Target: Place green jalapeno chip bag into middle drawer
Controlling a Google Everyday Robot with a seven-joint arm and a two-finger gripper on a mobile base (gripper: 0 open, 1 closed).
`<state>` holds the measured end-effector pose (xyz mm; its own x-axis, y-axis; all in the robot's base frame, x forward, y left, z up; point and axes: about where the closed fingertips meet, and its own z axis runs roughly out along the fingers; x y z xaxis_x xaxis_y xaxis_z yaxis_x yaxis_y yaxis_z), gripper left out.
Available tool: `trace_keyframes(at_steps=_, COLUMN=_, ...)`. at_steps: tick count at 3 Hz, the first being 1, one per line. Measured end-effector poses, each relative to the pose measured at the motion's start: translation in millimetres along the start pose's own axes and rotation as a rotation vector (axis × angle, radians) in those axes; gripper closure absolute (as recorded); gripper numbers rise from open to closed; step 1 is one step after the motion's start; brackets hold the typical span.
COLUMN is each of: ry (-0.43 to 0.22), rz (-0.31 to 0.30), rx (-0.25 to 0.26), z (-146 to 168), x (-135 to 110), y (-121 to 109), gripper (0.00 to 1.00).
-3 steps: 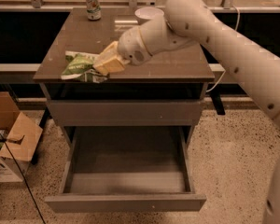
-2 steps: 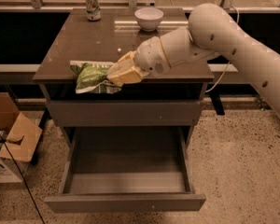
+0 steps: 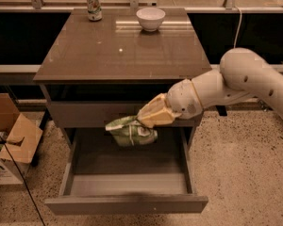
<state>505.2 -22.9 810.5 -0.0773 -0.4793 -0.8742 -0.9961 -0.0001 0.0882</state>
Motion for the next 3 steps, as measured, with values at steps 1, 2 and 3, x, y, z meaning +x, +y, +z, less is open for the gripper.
trace_keyframes(at_steps=1, ry=0.013, rz=0.088, rx=-0.017, z=15, x=35, y=6, gripper=1.0)
trace_keyframes(at_steps=2, ry=0.016, rz=0.156, rx=-0.03, z=39, x=58, y=4, gripper=1.0)
trace_keyframes(at_steps=3, ry=0.028, rz=0.225, rx=-0.032, z=67, x=82, y=-3, gripper=1.0)
